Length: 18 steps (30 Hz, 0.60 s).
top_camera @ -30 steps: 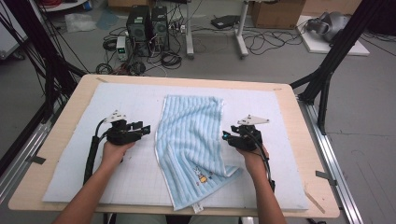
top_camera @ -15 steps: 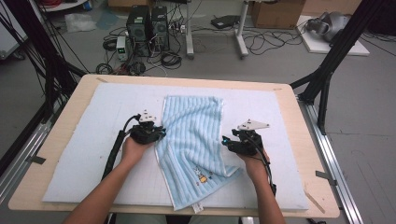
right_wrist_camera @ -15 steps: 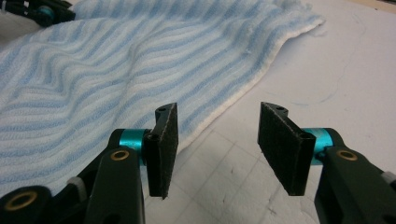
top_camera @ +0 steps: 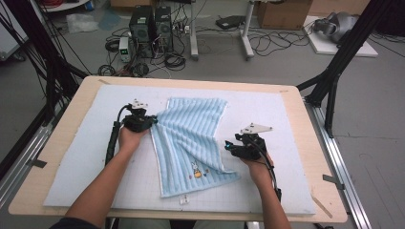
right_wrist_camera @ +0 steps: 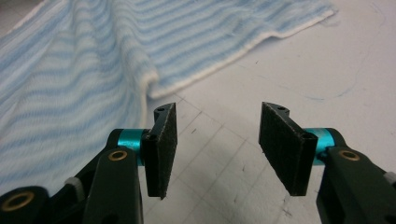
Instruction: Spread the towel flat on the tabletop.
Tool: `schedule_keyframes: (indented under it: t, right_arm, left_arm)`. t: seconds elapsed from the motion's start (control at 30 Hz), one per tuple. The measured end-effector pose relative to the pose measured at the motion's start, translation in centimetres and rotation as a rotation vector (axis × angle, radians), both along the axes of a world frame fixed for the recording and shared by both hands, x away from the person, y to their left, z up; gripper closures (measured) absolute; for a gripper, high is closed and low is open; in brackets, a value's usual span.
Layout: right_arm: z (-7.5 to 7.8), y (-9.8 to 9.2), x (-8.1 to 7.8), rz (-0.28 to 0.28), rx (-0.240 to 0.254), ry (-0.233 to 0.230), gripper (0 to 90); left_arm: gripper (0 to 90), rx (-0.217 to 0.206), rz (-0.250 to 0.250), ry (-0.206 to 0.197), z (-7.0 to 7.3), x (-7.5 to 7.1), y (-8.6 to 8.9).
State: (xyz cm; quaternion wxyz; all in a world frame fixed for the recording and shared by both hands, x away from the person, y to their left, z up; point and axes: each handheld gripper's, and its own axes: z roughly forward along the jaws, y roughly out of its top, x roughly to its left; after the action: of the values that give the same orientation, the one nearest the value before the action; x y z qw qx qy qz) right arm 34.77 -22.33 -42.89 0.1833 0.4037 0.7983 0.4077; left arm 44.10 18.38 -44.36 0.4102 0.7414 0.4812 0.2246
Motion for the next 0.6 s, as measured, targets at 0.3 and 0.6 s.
schedule_keyframes:
  t: [0.3, 0.6]
  right_arm:
    - [-0.3, 0.4, 0.2, -0.033, 0.044, -0.014, 45.4]
    - [-0.5, 1.6, 1.6, -0.049, 0.045, -0.038, 44.6]
  left_arm:
    - [45.5, -0.124, 0.0, 0.019, 0.0, -0.2, 0.9]
    - [29.8, -0.19, -0.085, -0.083, 0.6, -3.4, 2.5]
